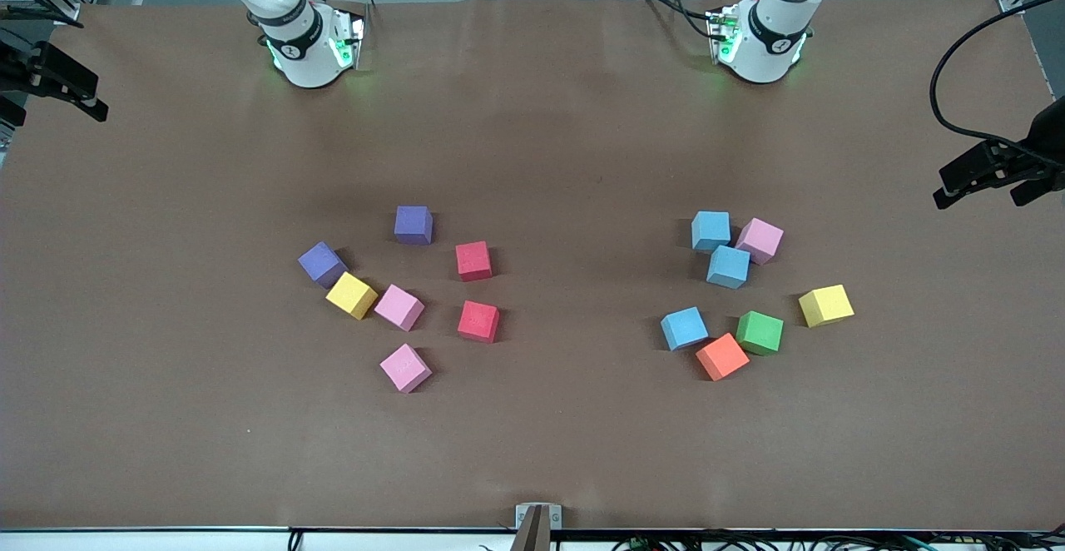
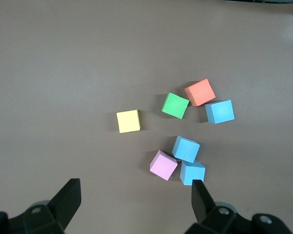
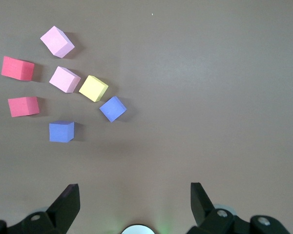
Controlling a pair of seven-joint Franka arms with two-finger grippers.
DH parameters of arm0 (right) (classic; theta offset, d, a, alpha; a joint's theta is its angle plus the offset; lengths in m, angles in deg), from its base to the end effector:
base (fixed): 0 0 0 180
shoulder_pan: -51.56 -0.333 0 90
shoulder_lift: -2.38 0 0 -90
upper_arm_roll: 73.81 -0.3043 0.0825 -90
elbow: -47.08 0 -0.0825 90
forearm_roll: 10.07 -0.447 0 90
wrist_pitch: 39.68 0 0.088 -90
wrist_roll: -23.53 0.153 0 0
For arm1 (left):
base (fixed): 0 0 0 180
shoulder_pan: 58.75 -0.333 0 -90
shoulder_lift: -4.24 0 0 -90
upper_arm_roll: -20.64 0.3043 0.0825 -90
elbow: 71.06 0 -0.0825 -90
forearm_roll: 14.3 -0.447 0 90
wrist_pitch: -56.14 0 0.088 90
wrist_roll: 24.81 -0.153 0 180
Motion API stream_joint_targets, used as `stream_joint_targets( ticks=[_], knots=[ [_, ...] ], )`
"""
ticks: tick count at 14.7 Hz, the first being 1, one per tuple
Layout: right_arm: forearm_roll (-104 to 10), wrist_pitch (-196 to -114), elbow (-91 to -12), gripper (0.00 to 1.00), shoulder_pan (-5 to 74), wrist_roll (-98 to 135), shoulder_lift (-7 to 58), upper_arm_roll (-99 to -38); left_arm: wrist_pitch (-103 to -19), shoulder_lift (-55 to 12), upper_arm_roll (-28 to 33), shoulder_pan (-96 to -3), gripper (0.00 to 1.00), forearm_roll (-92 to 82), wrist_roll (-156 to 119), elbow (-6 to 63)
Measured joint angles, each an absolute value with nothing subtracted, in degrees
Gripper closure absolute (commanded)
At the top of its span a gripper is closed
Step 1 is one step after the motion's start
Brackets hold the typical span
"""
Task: Arrange 11 blocks into digit 3
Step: 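Reach the left gripper down and grasp a light blue cube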
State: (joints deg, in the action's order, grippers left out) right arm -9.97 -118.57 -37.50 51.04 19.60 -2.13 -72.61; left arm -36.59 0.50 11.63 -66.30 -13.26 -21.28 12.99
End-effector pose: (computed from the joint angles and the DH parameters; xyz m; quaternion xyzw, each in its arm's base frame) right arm 0.5692 -0.0075 0.6464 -0.9995 -0.0282 0.0103 0.0004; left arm 0.6461 -0.0164 0.5867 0.9988 0.0185 0.0428 0.0161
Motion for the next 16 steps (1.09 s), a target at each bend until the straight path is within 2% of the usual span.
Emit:
stream_joint_targets(
  ticks=[11,16],
  knots=[
    [-9.97,-118.57,-37.58,0.0,51.04,19.6,-2.12,-72.6,-34.1,0.4,10.91,-66.11,0.0,-13.23,-19.57,13.75],
    [-10.19,-118.57,-37.63,0.0,51.04,19.6,-2.09,-72.61,-33.91,-0.83,5.07,-65.44,0.0,-13.18,-16.13,21.53]
  ],
)
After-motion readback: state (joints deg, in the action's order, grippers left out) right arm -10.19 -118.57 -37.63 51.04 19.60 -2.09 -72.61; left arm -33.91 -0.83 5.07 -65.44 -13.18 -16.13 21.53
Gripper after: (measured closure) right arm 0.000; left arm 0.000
